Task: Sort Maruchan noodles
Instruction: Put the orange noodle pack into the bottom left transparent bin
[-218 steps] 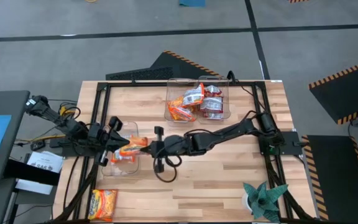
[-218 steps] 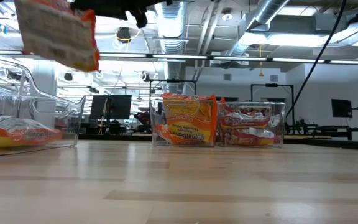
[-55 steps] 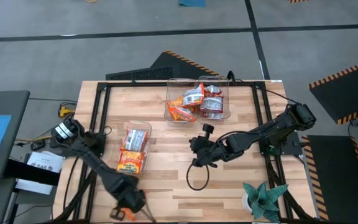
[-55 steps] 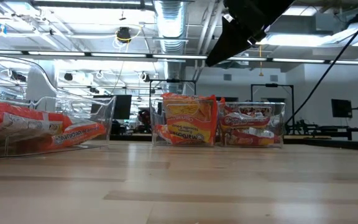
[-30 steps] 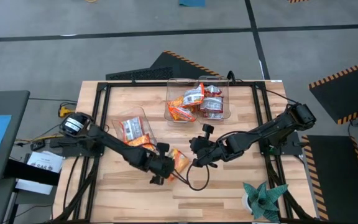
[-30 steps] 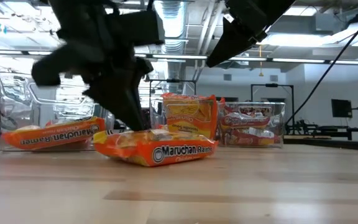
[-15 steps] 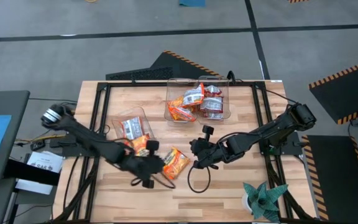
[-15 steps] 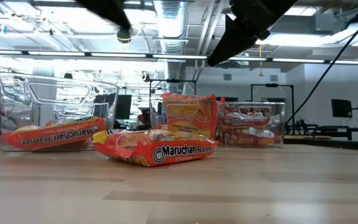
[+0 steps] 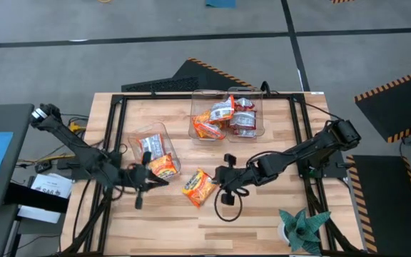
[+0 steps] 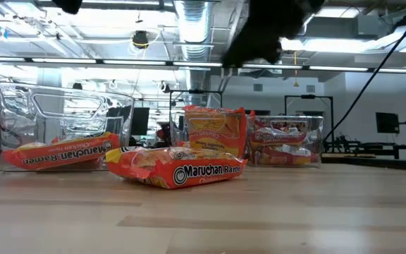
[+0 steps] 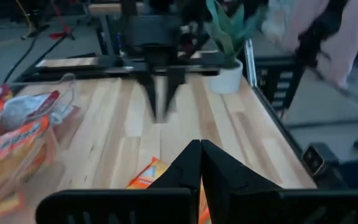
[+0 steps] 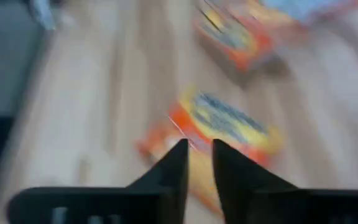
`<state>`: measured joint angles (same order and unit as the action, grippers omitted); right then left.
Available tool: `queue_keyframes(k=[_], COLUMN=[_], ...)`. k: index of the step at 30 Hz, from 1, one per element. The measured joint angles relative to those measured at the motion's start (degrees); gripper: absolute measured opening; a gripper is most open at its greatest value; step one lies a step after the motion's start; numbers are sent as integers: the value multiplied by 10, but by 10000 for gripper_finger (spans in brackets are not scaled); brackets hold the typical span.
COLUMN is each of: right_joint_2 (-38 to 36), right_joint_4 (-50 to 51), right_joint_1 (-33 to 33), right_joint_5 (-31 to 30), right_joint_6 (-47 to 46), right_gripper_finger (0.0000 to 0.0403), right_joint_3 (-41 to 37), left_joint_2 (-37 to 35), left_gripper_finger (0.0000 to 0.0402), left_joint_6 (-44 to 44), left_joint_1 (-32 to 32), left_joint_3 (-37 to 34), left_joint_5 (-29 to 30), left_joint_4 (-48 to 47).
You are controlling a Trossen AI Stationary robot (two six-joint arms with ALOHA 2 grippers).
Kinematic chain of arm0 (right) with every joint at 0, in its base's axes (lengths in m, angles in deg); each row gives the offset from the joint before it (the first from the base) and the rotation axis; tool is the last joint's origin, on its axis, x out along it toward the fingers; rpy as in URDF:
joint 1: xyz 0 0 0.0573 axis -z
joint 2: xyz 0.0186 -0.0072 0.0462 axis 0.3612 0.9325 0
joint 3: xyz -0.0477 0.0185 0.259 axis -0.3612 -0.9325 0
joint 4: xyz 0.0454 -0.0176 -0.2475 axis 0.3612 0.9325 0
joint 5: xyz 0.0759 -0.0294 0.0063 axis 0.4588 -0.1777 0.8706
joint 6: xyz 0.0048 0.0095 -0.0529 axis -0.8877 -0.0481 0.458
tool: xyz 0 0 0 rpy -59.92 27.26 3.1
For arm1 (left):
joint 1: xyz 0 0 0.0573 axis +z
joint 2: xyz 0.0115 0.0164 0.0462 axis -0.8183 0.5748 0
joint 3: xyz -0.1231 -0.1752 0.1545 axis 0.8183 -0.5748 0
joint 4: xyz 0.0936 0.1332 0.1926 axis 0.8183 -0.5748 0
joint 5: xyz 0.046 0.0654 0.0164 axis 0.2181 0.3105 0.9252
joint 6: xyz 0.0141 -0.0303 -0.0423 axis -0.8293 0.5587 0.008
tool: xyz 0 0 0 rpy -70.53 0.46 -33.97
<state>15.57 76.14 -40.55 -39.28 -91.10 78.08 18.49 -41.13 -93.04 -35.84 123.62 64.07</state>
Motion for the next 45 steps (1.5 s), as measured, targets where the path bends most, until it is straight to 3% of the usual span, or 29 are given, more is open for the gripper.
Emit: queue_keyframes(k=[4, 9, 13, 17, 28, 31, 34, 40, 45], right_joint_2=[40, 87, 105, 122, 211, 234, 251, 259, 234], right_joint_4=[-65, -53, -29, -35, -51, -49, -40, -31, -1], right_joint_1=[8, 8, 11, 16, 25, 26, 25, 20, 13], right_joint_5=[65, 69, 61, 57, 32, 20, -10, -23, -32], right_joint_6=[-3, 38, 59, 75, 172, 157, 137, 96, 90], right_gripper_finger=[136, 238, 291, 310, 310, 298, 248, 36, 31], right_joint_3=[2, 1, 3, 4, 45, 46, 46, 47, 42], left_joint_2=[-66, -107, -110, -106, -104, -103, -103, -103, -104], left_gripper_finger=[0, 0, 0, 0, 0, 0, 0, 0, 0], left_joint_6=[11, 2, -15, -22, -30, -30, -30, -31, -32], left_joint_1=[0, -14, -24, -24, -24, -24, -24, -23, -23], left_joint_3=[-36, -43, -45, -45, -45, -45, -45, -45, -45], left_joint_5=[4, 2, 10, 19, 20, 20, 20, 20, 20], left_joint_4=[19, 23, 26, 30, 28, 28, 28, 28, 28])
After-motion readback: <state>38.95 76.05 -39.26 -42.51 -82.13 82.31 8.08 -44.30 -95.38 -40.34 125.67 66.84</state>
